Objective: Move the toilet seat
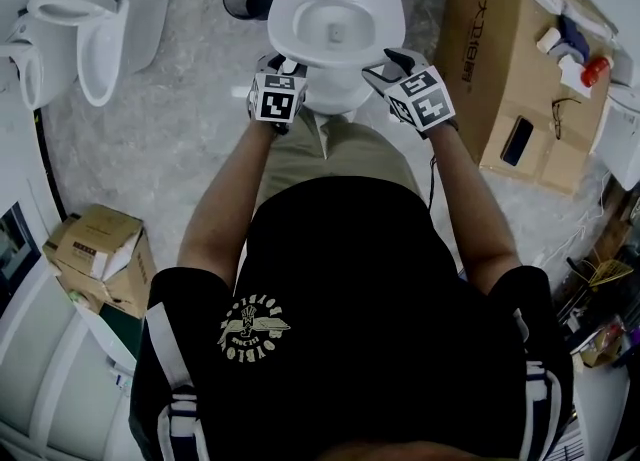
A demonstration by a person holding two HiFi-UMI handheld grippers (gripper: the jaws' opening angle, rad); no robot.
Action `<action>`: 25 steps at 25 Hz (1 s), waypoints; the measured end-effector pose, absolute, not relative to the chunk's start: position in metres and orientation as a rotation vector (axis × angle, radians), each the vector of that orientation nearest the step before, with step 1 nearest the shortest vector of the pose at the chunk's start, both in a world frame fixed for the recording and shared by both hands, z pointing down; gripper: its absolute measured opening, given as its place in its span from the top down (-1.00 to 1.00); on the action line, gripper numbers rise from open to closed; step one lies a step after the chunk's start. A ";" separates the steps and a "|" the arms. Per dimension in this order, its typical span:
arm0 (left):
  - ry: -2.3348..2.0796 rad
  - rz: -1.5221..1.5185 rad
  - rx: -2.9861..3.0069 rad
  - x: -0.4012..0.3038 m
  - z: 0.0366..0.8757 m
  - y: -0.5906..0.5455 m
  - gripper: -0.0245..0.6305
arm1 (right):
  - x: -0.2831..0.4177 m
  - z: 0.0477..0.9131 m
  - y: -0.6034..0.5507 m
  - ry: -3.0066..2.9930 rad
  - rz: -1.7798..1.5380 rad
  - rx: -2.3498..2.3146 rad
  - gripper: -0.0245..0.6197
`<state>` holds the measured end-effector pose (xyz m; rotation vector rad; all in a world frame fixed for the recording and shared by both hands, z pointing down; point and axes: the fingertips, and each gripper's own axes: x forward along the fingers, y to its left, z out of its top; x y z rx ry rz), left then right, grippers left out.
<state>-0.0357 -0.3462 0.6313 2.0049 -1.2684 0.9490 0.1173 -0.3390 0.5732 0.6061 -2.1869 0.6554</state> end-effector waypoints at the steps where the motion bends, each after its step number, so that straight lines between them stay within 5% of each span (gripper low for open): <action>1: -1.269 0.943 1.998 -0.036 0.631 -0.346 0.41 | 0.111 0.572 -0.338 -2.181 0.629 0.566 0.10; 25: -1.234 0.955 2.150 -0.054 0.585 -0.386 0.43 | 0.107 0.542 -0.388 -2.105 0.604 0.690 0.10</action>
